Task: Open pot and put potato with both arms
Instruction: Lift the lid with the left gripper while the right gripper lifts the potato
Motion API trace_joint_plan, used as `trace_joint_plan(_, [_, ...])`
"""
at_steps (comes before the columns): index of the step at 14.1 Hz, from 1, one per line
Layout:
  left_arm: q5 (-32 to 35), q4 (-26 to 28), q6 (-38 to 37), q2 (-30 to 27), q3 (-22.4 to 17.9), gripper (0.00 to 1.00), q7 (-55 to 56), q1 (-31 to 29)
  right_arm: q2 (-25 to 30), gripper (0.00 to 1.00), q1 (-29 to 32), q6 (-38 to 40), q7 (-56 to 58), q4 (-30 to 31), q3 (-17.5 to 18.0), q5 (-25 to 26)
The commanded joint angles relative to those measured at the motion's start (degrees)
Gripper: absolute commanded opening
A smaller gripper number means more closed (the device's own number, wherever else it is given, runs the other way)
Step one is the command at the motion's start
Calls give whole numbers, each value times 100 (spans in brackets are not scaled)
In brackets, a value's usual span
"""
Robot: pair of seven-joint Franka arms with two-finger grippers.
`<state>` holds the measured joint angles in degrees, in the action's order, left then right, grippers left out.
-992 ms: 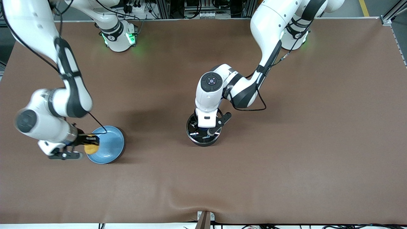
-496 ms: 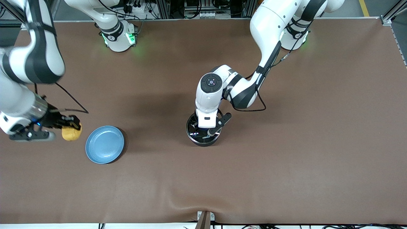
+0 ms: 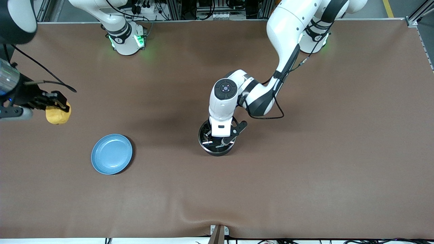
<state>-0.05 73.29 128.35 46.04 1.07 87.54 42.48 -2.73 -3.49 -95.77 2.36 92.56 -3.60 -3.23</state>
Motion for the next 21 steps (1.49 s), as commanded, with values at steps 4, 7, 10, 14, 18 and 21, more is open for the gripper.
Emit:
trace_joint_plan(4, [110, -105, -661, -288, -46, 0, -282, 6, 19, 0, 6, 23, -25, -1, 17, -90])
trace_joint_plan(7, [111, -78, -907, -753, -46, 0, -561, -134, 19, 0, -2, 32, -34, -1, 26, -90])
trace_joint_plan(10, [40, -8, -1382, -1246, -19, 0, -1186, -555, 19, 0, -11, 41, -34, -1, 26, -90])
trace_joint_plan(14, [-328, 368, -1549, -1878, 305, 0, -2334, -1495, 19, 0, -203, 32, -339, -1, 43, -81])
trace_joint_plan(18, [-619, 1457, -1558, -2739, 394, 0, -3943, -2322, -34, 0, -949, -160, -1648, -133, 43, -64])
trace_joint_plan(21, [-628, 2213, -1558, -3188, 394, 0, -5156, -2832, -297, 0, -1740, -608, -2624, -238, 34, -29])
